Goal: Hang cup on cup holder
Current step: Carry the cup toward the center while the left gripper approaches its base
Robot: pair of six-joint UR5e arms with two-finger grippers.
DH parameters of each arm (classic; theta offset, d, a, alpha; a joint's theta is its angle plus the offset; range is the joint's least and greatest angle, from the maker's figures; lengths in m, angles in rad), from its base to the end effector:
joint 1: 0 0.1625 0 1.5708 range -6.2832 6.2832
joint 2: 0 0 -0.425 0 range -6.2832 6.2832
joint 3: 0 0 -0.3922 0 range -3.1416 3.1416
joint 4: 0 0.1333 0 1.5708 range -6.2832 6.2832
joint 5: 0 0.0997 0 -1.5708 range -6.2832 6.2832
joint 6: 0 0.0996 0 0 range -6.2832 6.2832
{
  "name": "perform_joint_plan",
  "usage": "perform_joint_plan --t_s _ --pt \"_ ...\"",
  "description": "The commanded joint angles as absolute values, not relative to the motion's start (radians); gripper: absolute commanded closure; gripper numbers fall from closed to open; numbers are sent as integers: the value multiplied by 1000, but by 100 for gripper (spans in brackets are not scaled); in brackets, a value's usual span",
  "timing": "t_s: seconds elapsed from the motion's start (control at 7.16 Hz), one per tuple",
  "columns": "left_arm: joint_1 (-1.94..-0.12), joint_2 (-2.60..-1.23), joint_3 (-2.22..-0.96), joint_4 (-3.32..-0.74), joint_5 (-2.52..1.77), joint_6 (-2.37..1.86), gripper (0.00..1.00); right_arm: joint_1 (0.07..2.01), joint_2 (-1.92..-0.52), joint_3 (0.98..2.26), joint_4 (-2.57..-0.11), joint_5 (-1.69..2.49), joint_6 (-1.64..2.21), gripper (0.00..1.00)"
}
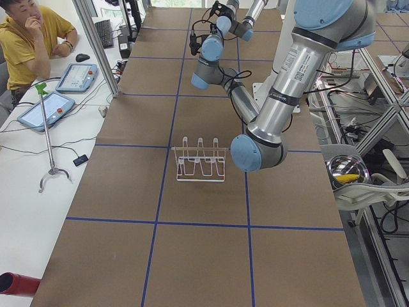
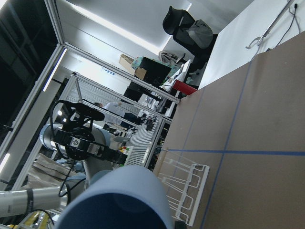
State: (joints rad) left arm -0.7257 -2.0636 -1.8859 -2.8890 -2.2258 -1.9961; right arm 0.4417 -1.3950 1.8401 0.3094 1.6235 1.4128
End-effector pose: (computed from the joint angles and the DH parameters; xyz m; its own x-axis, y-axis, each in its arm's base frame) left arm 0.3158 -0.3773 0.1271 -0.4166 -0.0678 -0.9065 -0.0360 0.9977 -0.0580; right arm -0.3363 -0.3006 0.2713 -0.5498 -0.4338 0.7139 -0.4847 0.8617 0.1503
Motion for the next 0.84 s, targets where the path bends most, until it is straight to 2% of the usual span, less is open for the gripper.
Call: perform_joint_plan --t_s 0.0,0.7 --pt "-681 -2065 -1896 -2957 -2203 -2128 1 391 -1356 1842 314 1585 1378 100" --pt "-632 -2065 -1901 -2981 -2201 -2141 1 312 -1312 1841 314 1508 1318 100"
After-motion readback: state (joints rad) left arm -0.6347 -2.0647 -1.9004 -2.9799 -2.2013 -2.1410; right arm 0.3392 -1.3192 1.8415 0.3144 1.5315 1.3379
